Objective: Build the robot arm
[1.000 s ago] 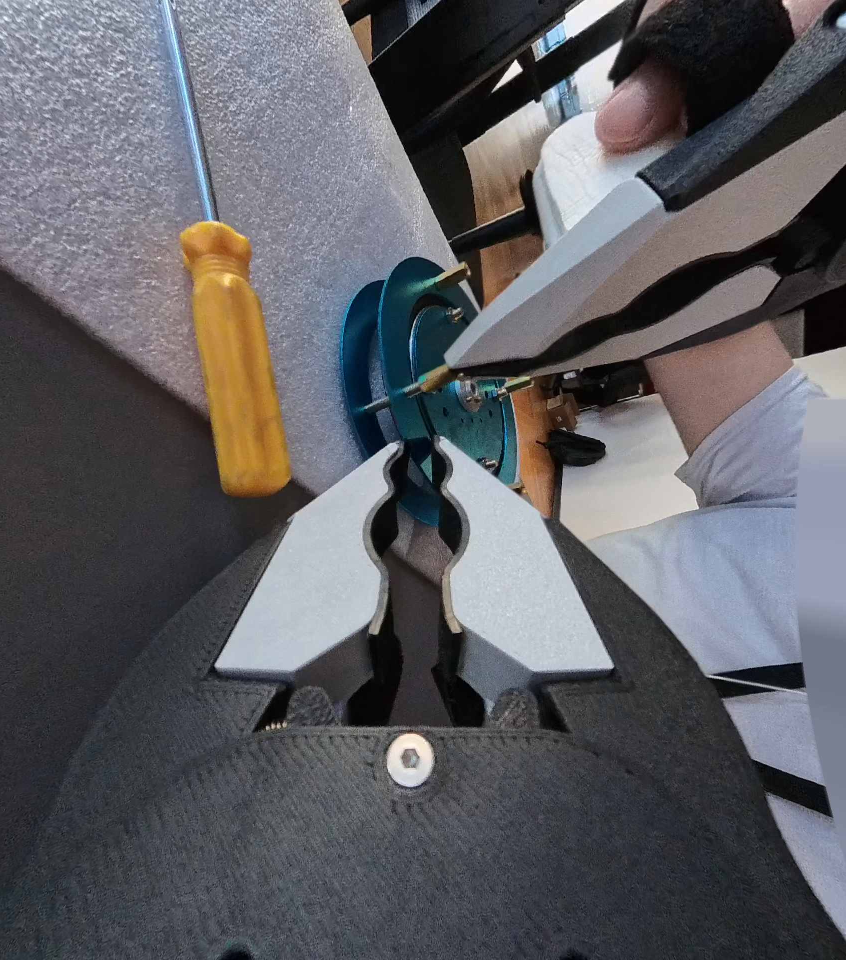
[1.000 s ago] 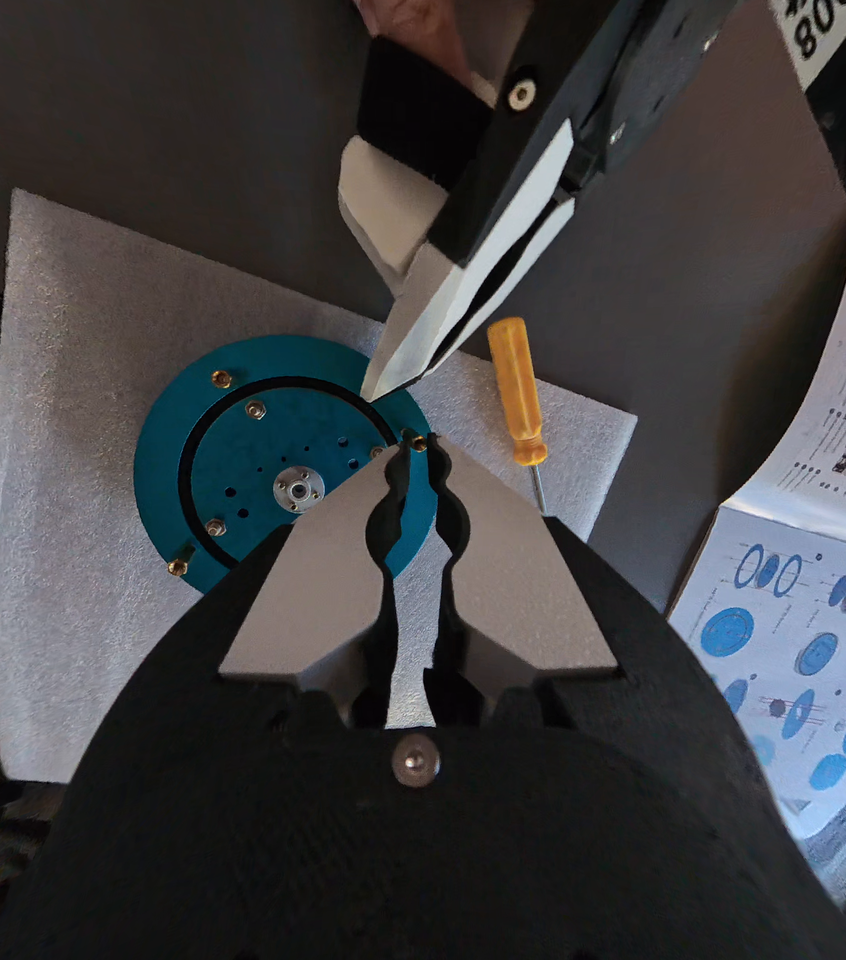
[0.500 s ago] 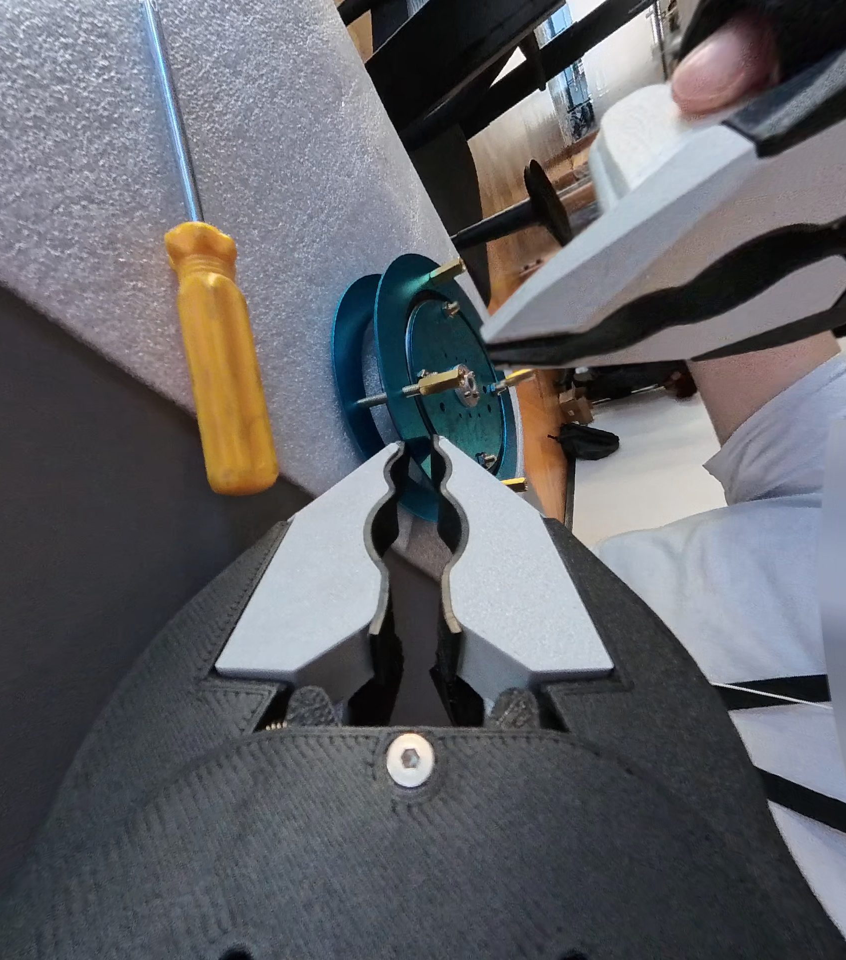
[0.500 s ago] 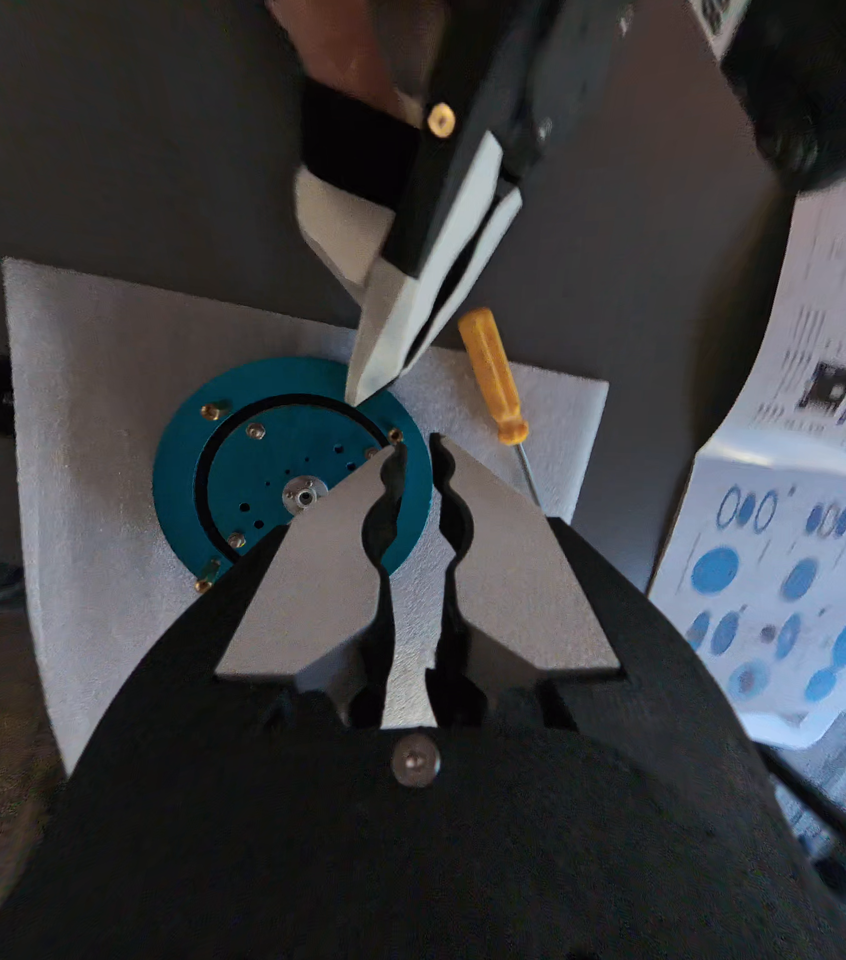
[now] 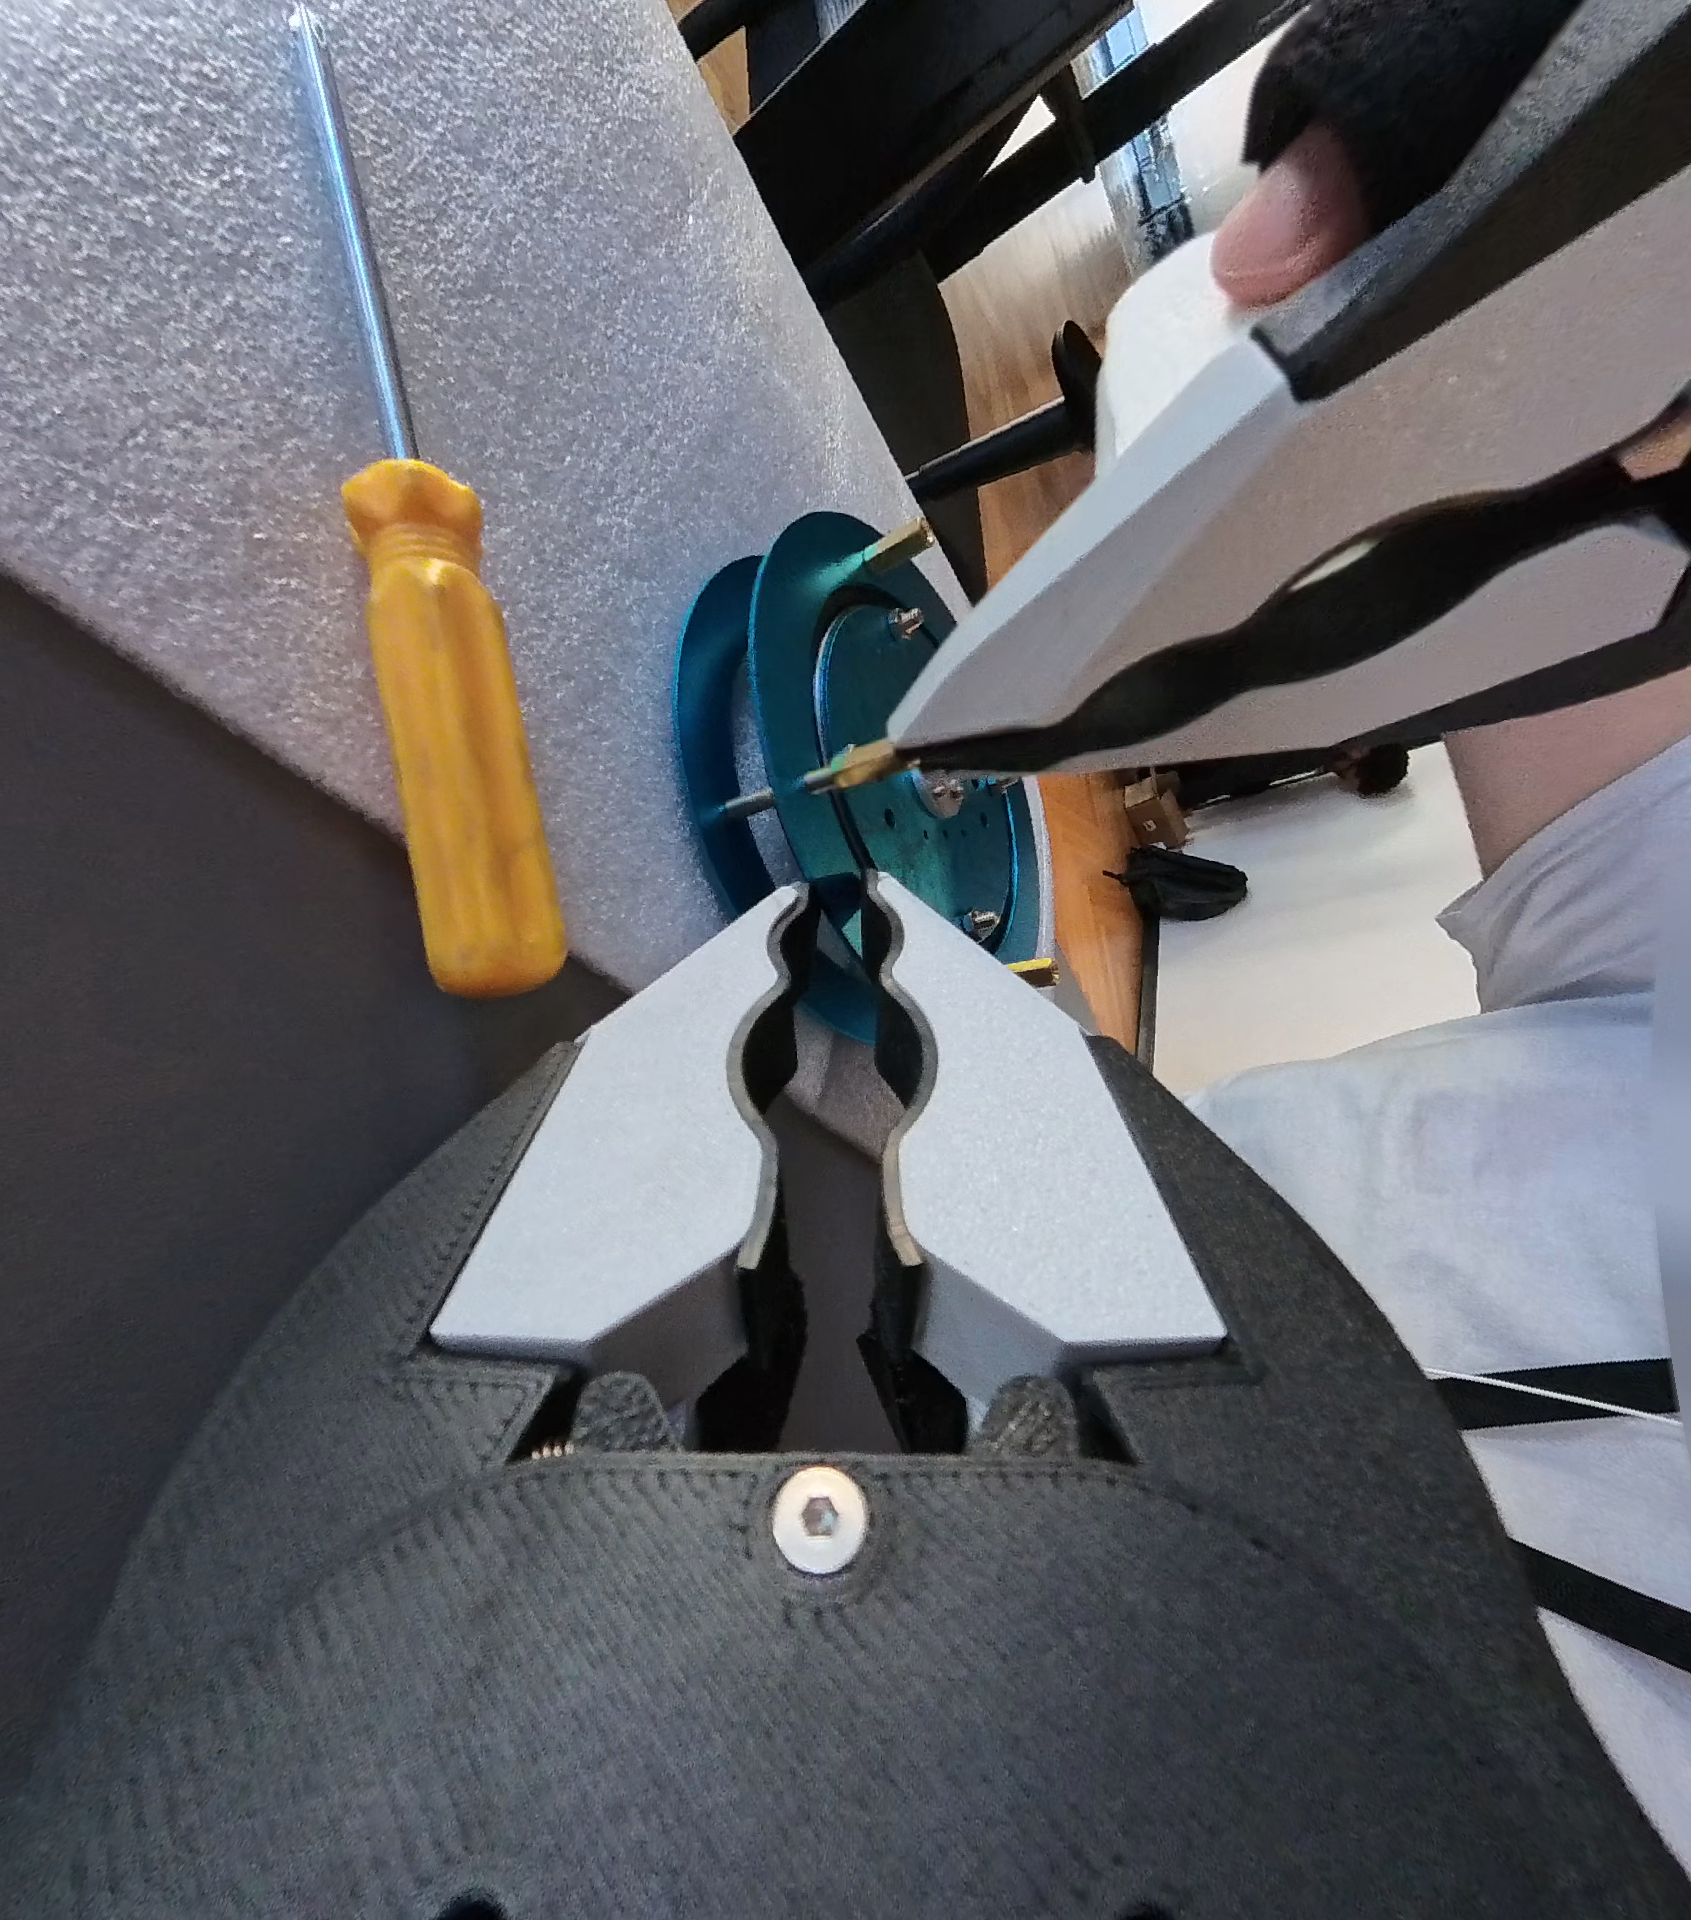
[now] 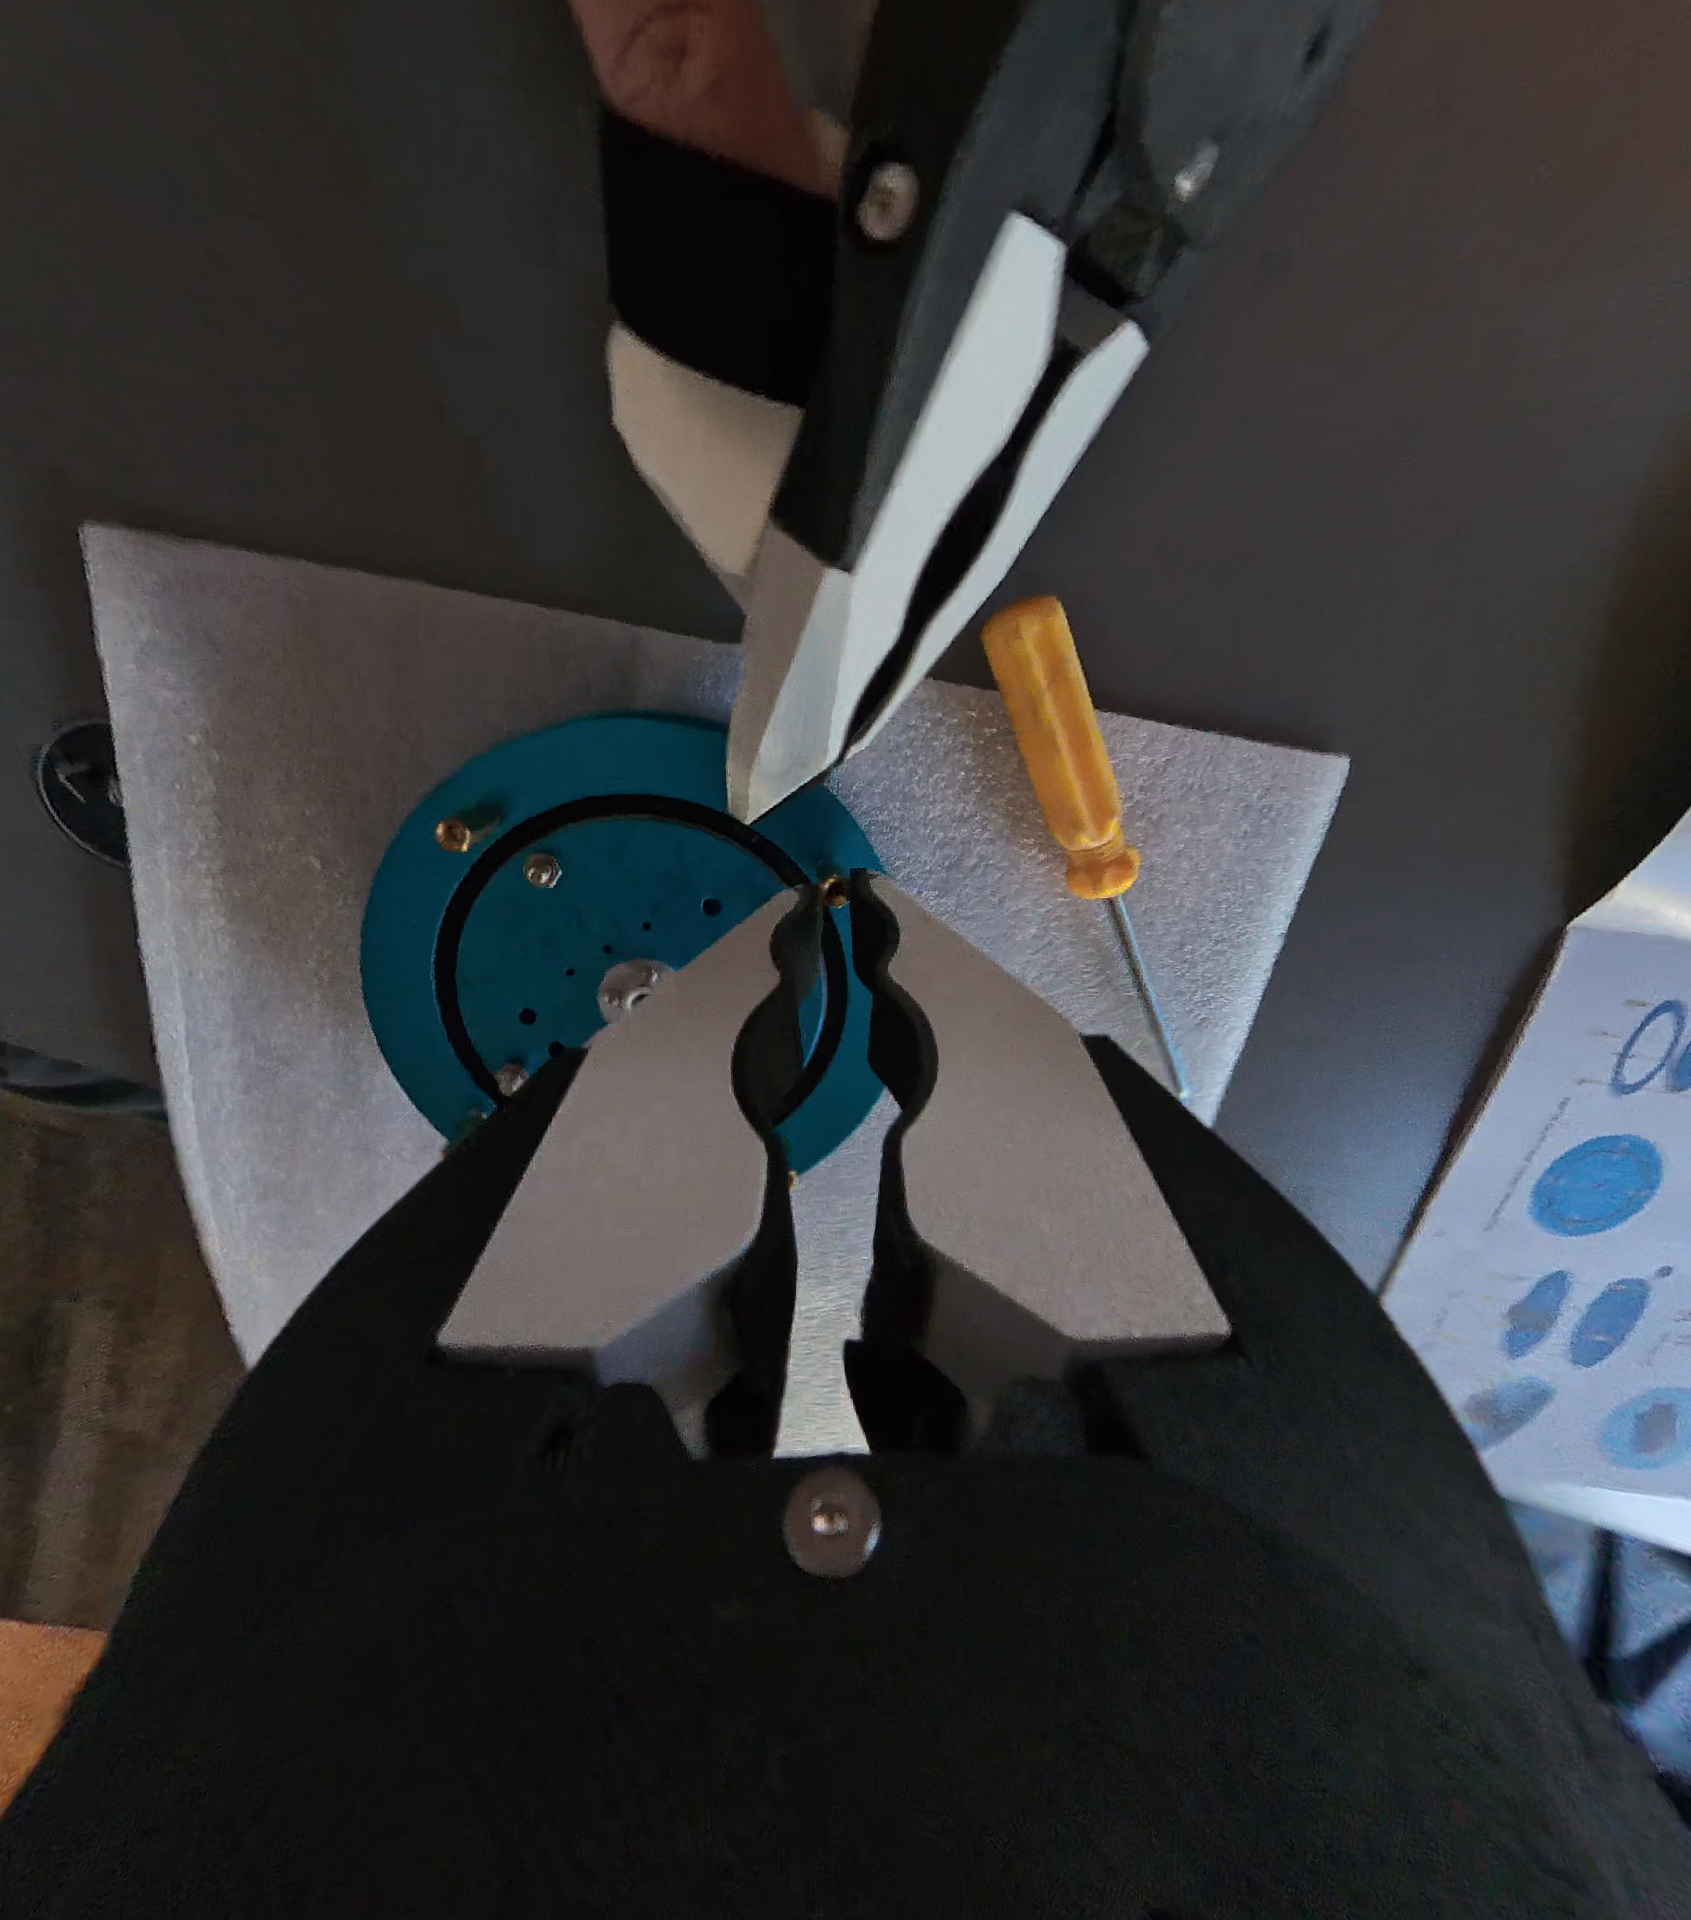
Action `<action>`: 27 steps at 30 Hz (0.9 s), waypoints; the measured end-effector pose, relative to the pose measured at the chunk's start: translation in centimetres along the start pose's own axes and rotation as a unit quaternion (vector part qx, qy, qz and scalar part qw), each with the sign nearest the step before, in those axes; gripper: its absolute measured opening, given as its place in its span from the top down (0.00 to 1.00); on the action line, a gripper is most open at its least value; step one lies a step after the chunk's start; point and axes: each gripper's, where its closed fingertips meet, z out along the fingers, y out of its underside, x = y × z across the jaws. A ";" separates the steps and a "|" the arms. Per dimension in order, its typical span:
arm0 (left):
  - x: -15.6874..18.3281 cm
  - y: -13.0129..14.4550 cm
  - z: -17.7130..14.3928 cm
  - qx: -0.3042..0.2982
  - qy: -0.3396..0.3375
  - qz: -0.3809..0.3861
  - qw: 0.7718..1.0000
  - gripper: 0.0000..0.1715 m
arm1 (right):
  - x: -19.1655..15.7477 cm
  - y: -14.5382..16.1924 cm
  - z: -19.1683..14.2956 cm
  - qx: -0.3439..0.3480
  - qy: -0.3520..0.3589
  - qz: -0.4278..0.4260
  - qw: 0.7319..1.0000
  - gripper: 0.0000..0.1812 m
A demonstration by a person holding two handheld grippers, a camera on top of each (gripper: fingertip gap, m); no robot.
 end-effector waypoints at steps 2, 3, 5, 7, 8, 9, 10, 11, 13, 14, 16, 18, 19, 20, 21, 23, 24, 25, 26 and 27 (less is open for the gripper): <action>0.0 -0.1 0.0 0.003 -0.002 0.001 1.000 0.96 | 0.2 0.3 0.0 -0.004 -0.011 0.096 0.995 0.98; -0.1 -0.1 0.0 0.004 -0.003 0.001 1.000 0.96 | 0.3 0.5 0.0 -0.008 -0.013 0.165 0.986 0.98; 0.0 -0.1 0.0 0.001 0.000 0.001 1.000 0.97 | 0.0 0.5 0.0 0.001 -0.026 0.287 0.958 0.97; 0.1 -0.1 0.0 0.001 0.004 -0.001 1.000 0.97 | -0.2 0.3 -0.2 0.015 -0.028 0.281 0.959 0.98; 0.1 -0.1 0.0 0.001 0.002 -0.001 1.000 0.97 | -0.1 0.5 -0.4 0.010 -0.019 0.237 0.971 0.98; 0.1 -0.1 0.0 0.001 0.001 0.000 1.000 0.97 | 0.5 0.8 -0.5 0.002 0.008 0.182 0.983 0.96; 0.1 -0.1 0.0 0.001 0.001 0.001 1.000 0.97 | 0.9 0.9 -0.7 -0.002 0.032 0.116 0.993 0.93; 0.1 -0.1 0.0 0.001 0.001 0.001 1.000 0.97 | 0.9 0.8 -0.7 -0.005 0.046 0.048 0.998 0.92; 0.1 -0.1 0.0 0.001 0.001 0.003 1.000 0.97 | 0.6 0.4 -0.6 -0.005 0.062 -0.038 0.997 0.91; 0.1 0.0 0.0 0.001 0.001 0.003 1.000 0.97 | 0.3 0.2 -0.5 -0.006 0.054 -0.050 0.997 0.91; 0.1 0.0 0.0 0.001 0.000 0.003 1.000 0.97 | -0.2 -0.3 -0.2 -0.002 0.029 -0.049 0.998 0.91; 0.1 0.0 -0.1 0.001 0.000 0.004 1.000 0.97 | -0.1 0.1 0.0 -0.021 0.029 -0.050 0.998 0.96; 0.1 -0.1 -0.1 0.003 -0.002 0.004 1.000 0.97 | -0.1 0.2 0.1 -0.030 0.027 -0.048 0.998 0.97; 0.1 -0.1 -0.1 0.002 -0.002 0.005 1.000 0.97 | -0.1 0.3 0.1 -0.034 0.025 -0.041 0.998 0.97; 0.1 -0.1 -0.1 0.002 -0.002 0.005 1.000 0.97 | -0.1 0.2 0.1 -0.036 0.024 -0.032 0.999 0.97; 0.1 0.0 -0.1 0.000 -0.002 0.006 1.000 0.97 | -0.1 0.1 0.2 -0.032 0.021 0.001 0.999 0.98; 0.1 -0.1 -0.1 0.002 -0.004 0.006 1.000 0.97 | 0.0 0.3 0.2 -0.036 0.021 0.039 0.998 0.98; 0.0 -0.1 -0.1 0.004 -0.006 0.007 1.000 0.97 | 0.2 0.4 0.2 -0.037 0.019 0.107 0.993 0.98; 0.0 -0.2 -0.1 0.003 -0.008 0.008 1.000 0.97 | 0.3 0.5 0.2 -0.033 0.011 0.202 0.979 0.97; 0.1 -0.1 -0.1 0.002 -0.006 0.008 1.000 0.97 | 0.1 0.4 0.2 -0.022 -0.002 0.287 0.958 0.97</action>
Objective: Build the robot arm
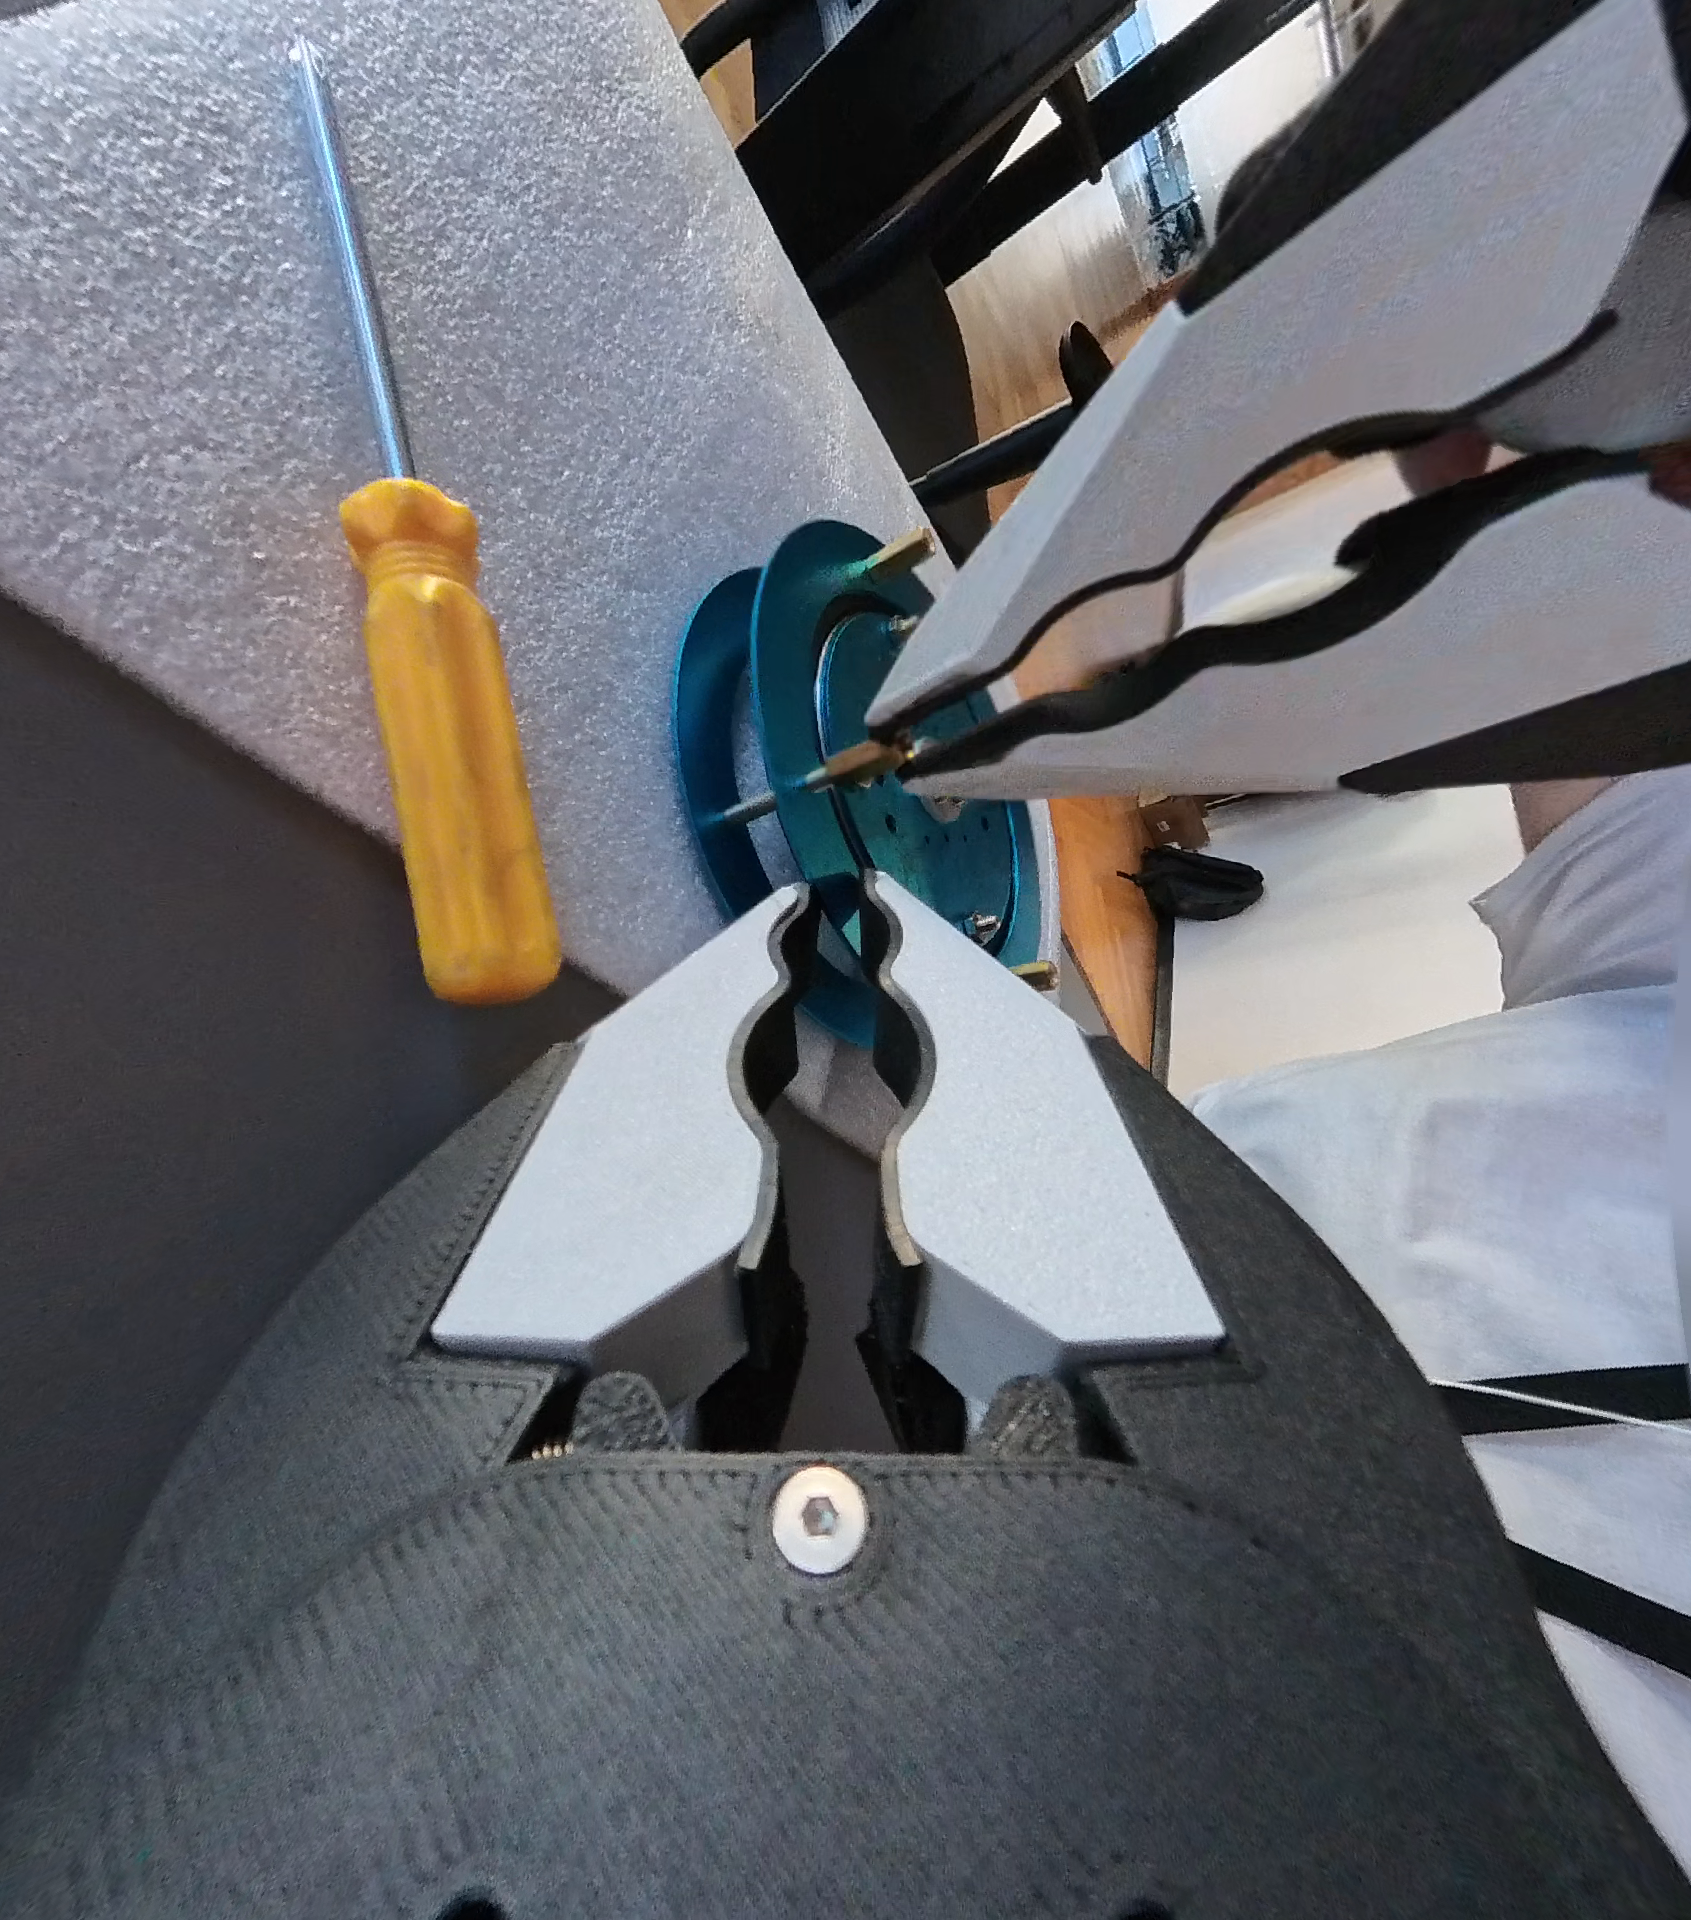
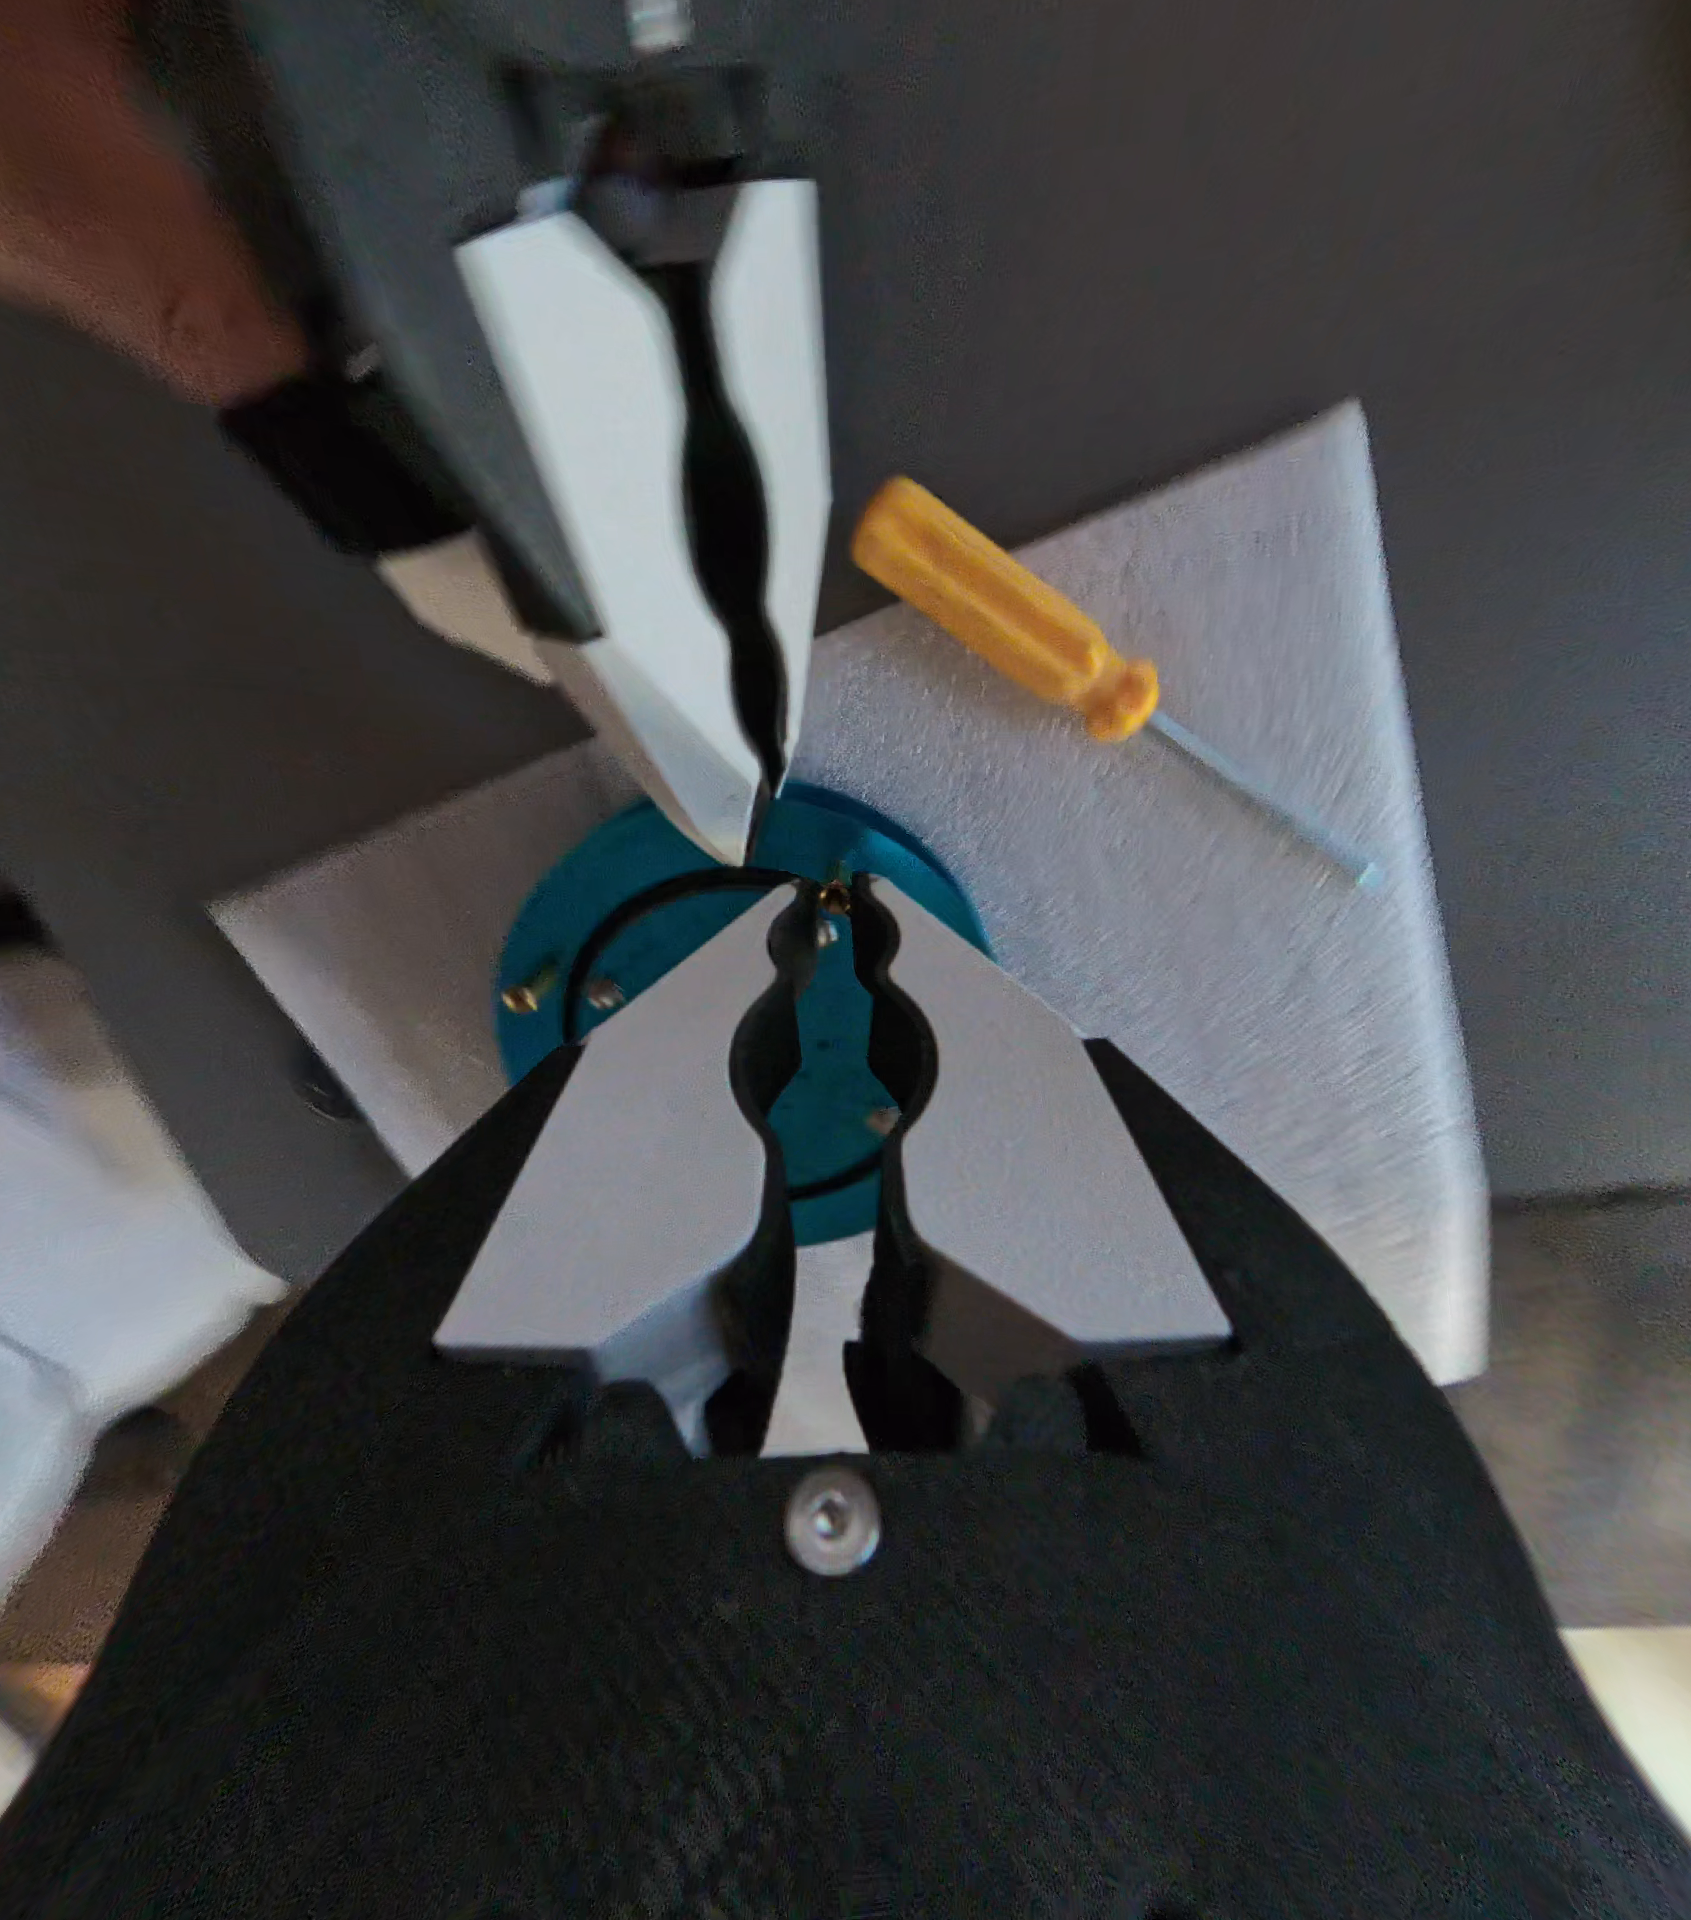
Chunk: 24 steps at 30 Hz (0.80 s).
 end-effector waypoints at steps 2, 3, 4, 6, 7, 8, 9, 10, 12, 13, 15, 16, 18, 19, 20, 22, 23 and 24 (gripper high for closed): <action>0.1 0.0 0.0 0.000 0.003 -0.004 1.000 0.97 | 0.0 0.0 -0.1 0.026 -0.004 0.054 0.998 0.97; 0.1 0.0 0.0 0.000 0.004 -0.005 1.000 0.97 | 0.0 0.1 -0.1 0.031 0.007 0.026 0.999 0.97; 0.0 0.0 0.0 0.000 0.003 -0.004 1.000 0.97 | 0.3 0.0 -0.2 0.033 0.024 -0.023 0.999 0.95; 0.0 0.0 0.0 0.000 0.001 -0.001 1.000 0.97 | 1.0 -0.2 -0.4 0.038 0.066 -0.141 0.987 0.87; 0.0 0.0 0.0 0.000 0.001 -0.001 1.000 0.97 | 1.0 -0.4 -0.5 0.050 0.068 -0.185 0.979 0.86; 0.1 0.0 0.0 -0.001 0.001 0.000 1.000 0.97 | 0.7 -0.5 -0.4 0.062 0.055 -0.205 0.975 0.87; 0.1 0.0 0.0 -0.001 0.002 0.000 1.000 0.97 | 0.4 -0.3 -0.2 0.067 0.034 -0.207 0.976 0.87; 0.1 0.0 0.0 0.000 0.002 0.000 1.000 0.97 | 0.0 -0.2 0.1 0.068 0.011 -0.200 0.977 0.87; 0.1 0.0 0.0 0.000 0.001 0.001 1.000 0.97 | -0.3 0.1 0.4 0.058 -0.014 -0.193 0.979 0.93; 0.0 0.0 0.0 0.000 0.000 0.001 1.000 0.97 | -0.1 0.1 0.5 0.054 -0.010 -0.192 0.980 0.97; 0.0 0.0 0.0 -0.001 -0.003 0.003 1.000 0.97 | -0.1 -0.1 0.5 0.060 -0.008 -0.169 0.984 0.98; -0.1 0.0 0.0 0.001 -0.006 0.004 1.000 0.97 | 0.1 -0.1 0.6 0.056 -0.005 -0.133 0.989 0.97; -0.1 0.0 0.0 0.001 -0.012 0.010 1.000 0.97 | 0.3 0.1 0.6 0.055 -0.011 -0.002 0.998 0.97; -0.1 -0.1 0.0 0.001 -0.013 0.012 1.000 0.97 | 0.3 0.2 0.6 0.062 -0.011 0.056 0.996 0.97; -0.1 -0.1 0.0 0.000 -0.013 0.013 1.000 0.97 | 0.3 0.2 0.6 0.072 -0.007 0.085 0.994 0.97; 0.0 -0.1 0.0 0.001 -0.007 0.009 1.000 0.97 | 0.2 0.3 0.5 0.072 0.007 0.065 0.995 0.97; 0.0 -0.1 0.0 0.001 -0.006 0.007 1.000 0.97 | 0.1 0.3 0.3 0.066 0.007 0.030 0.997 0.96; 0.0 -0.1 0.0 0.000 -0.006 0.007 1.000 0.97 | 0.0 0.0 0.1 0.065 0.009 -0.019 0.998 0.93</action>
